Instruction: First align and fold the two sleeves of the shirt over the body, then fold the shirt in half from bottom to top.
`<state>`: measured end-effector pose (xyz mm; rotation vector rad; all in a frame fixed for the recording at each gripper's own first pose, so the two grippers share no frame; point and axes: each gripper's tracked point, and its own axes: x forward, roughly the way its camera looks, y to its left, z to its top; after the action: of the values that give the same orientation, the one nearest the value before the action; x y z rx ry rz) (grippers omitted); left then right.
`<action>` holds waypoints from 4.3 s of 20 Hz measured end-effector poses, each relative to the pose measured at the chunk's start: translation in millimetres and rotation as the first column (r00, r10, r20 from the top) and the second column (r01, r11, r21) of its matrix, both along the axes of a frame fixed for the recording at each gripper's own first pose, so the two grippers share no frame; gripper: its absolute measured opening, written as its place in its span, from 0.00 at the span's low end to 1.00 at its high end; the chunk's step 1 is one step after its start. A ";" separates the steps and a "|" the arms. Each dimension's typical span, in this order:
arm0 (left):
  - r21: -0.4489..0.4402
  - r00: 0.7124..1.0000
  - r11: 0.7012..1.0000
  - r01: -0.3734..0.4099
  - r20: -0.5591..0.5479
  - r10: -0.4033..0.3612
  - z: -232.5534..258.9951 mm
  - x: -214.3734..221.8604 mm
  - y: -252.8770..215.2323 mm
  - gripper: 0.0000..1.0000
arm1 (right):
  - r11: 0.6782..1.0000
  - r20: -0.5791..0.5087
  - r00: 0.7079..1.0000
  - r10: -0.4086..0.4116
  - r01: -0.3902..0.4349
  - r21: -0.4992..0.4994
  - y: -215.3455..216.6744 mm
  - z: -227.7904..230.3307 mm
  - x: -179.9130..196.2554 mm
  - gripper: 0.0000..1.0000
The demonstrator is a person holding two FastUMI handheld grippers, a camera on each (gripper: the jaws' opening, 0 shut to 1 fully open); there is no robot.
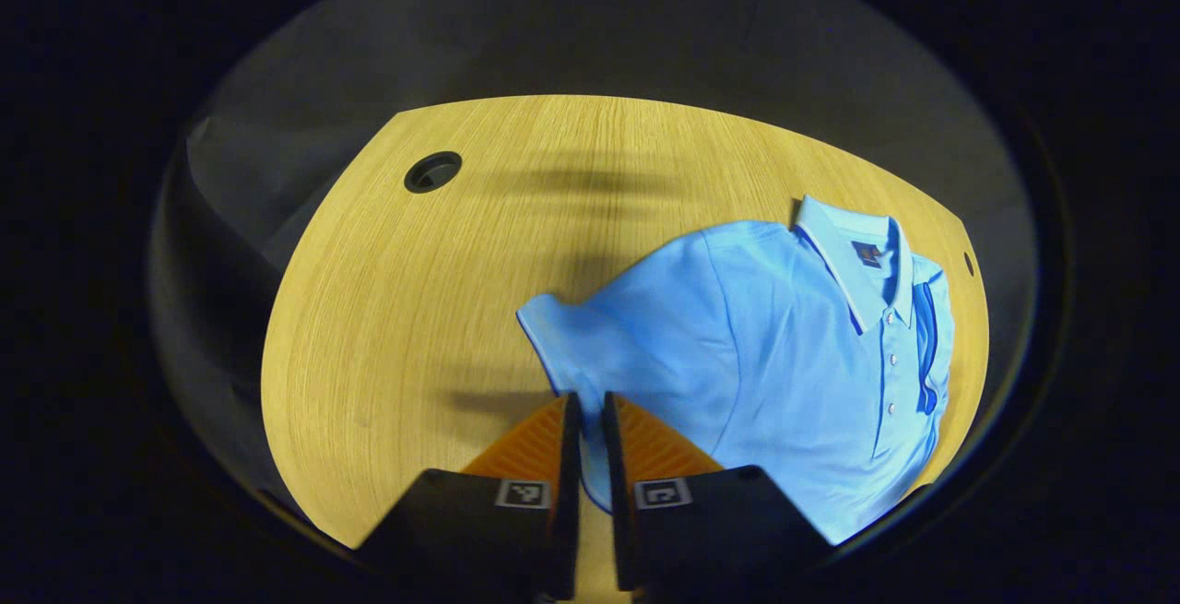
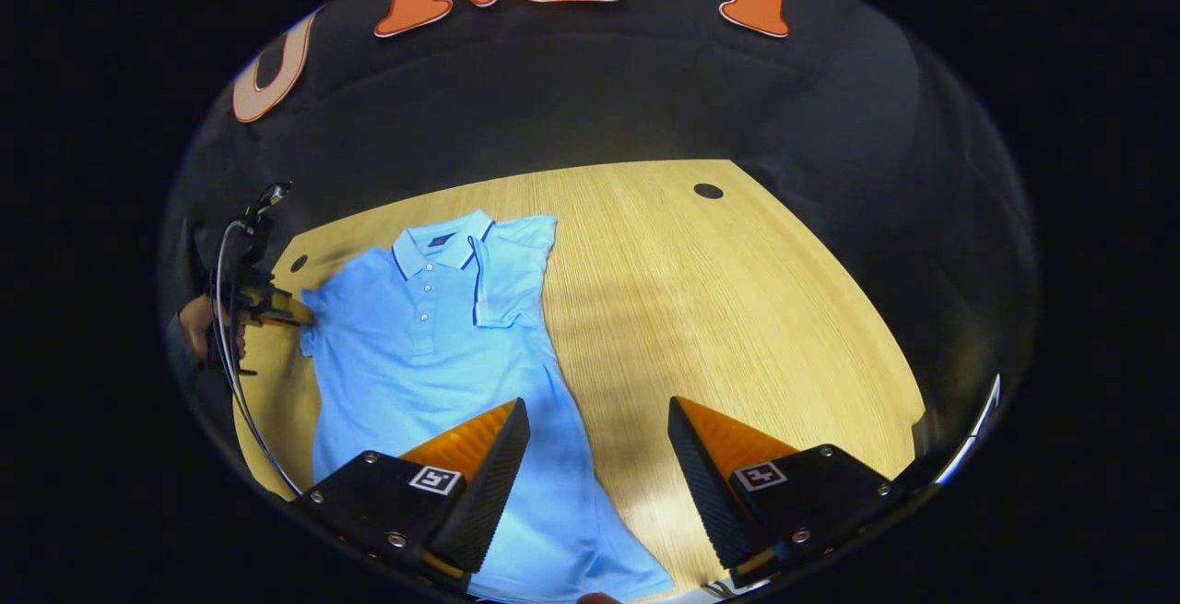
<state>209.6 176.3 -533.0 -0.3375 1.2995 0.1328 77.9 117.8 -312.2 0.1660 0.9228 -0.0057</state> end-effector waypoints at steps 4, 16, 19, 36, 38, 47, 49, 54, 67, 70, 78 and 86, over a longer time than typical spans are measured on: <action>-0.053 0.998 0.998 0.037 0.057 -0.034 16.6 9.3 -9.1 0.05 | 1.000 0.008 1.000 0.015 -0.015 -0.007 -0.1 1.8 -12.4 0.92; -0.076 0.941 0.968 0.238 0.266 -0.210 71.1 73.6 -108.9 0.04 | 1.000 -0.034 0.999 0.015 -0.016 -0.014 -9.0 -7.4 -44.5 0.93; -0.079 0.928 0.960 0.268 0.288 -0.236 76.4 81.3 -131.8 0.04 | 1.000 -0.058 0.998 0.000 -0.001 -0.013 -16.9 -11.6 -54.4 0.94; -0.193 0.885 0.935 0.297 0.424 -0.194 154.4 7.7 -152.2 1.00 | 0.995 -0.096 0.991 0.097 -0.094 0.038 -14.0 -28.4 -96.0 0.94; -0.175 0.892 0.946 0.272 0.414 -0.180 161.3 -22.3 -139.2 1.00 | 0.989 -0.099 0.984 0.149 -0.146 0.038 -10.8 -32.6 -102.8 0.95; -0.057 0.910 0.974 0.219 0.371 -0.183 164.6 -164.5 -111.6 0.99 | 0.958 -0.099 0.954 0.284 -0.279 0.062 -5.9 -43.4 -137.0 0.97; -0.046 0.918 0.975 0.218 0.349 -0.189 160.3 -197.2 -112.6 0.99 | 0.951 -0.109 0.945 0.309 -0.305 0.058 -3.9 -48.9 -149.4 0.97; -0.024 0.943 0.981 0.195 0.278 -0.181 132.0 -278.8 -110.6 1.00 | 0.941 -0.152 0.929 0.338 -0.333 0.055 -1.7 -70.5 -178.6 0.97; 0.015 0.967 0.979 0.204 0.155 -0.204 72.0 -370.6 -113.6 1.00 | 0.943 -0.186 0.925 0.332 -0.331 0.033 4.8 -92.3 -202.3 0.87; 0.018 0.958 0.978 0.207 0.199 -0.207 74.5 -366.8 -117.0 1.00 | 0.941 -0.189 0.922 0.337 -0.337 0.036 14.0 -90.8 -205.0 0.71; 0.030 0.946 0.970 0.242 0.213 -0.243 80.6 -363.5 -148.9 0.10 | 0.965 -0.208 0.945 0.251 -0.228 0.131 25.4 -89.0 -201.8 0.07; -0.034 0.945 0.987 0.154 0.297 -0.137 127.1 -339.4 -142.0 0.04 | 0.909 -0.116 0.967 0.225 -0.166 0.381 54.7 -46.8 -180.3 0.02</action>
<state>-129.8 34.3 -405.9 -0.2959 1.0290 -0.0784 -102.3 172.5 -359.0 0.4269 1.0912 0.3494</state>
